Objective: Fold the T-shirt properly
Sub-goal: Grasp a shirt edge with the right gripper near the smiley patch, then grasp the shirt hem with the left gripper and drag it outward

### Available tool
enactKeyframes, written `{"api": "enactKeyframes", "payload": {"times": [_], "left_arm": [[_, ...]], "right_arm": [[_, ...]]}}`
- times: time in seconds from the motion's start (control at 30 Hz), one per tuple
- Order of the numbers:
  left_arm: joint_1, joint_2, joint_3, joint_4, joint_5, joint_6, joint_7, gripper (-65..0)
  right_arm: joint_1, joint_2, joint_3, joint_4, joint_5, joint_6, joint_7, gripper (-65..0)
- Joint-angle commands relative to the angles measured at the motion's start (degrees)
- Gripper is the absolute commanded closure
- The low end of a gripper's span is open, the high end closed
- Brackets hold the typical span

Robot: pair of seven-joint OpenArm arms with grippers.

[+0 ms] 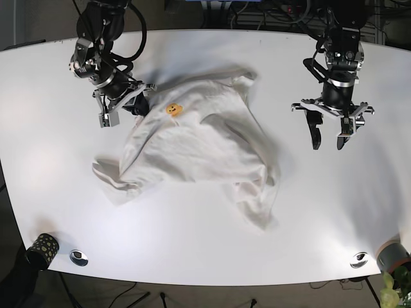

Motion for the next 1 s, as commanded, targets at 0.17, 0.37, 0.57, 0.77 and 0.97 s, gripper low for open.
{"api": "enactKeyframes", "payload": {"times": [0.17, 0.37, 0.57, 0.77, 0.97], "left_arm": [[-7.2, -0.3, 0.2, -3.7, -0.2, 0.0, 3.1, -32.5], [-16.0, -0.3, -0.2, -13.4, -9.0, -3.2, 8.0, -36.9], [-23.4, -0.4, 2.9, -23.0, -11.8, -9.8, 8.8, -36.9], [-30.6, -0.3, 7.5, -32.0, -11.9, -15.2, 8.8, -36.9], [-38.9, 2.7, 8.6, -42.7, -11.9, -16.7, 8.6, -36.9]], "right_arm": [[-5.6, 0.5, 1.2, 11.9, 0.6, 0.27, 1.4, 0.0], [-6.6, 0.4, 3.3, 12.7, 0.7, 0.27, 1.4, 0.0], [-6.6, 0.4, 3.5, 12.7, 0.7, 0.27, 1.4, 0.0], [-6.2, 0.2, 3.5, 12.6, 0.7, 0.09, 1.4, 0.0], [-5.6, 0.1, 3.4, 12.6, 0.7, -0.09, 1.4, 0.0]]}}
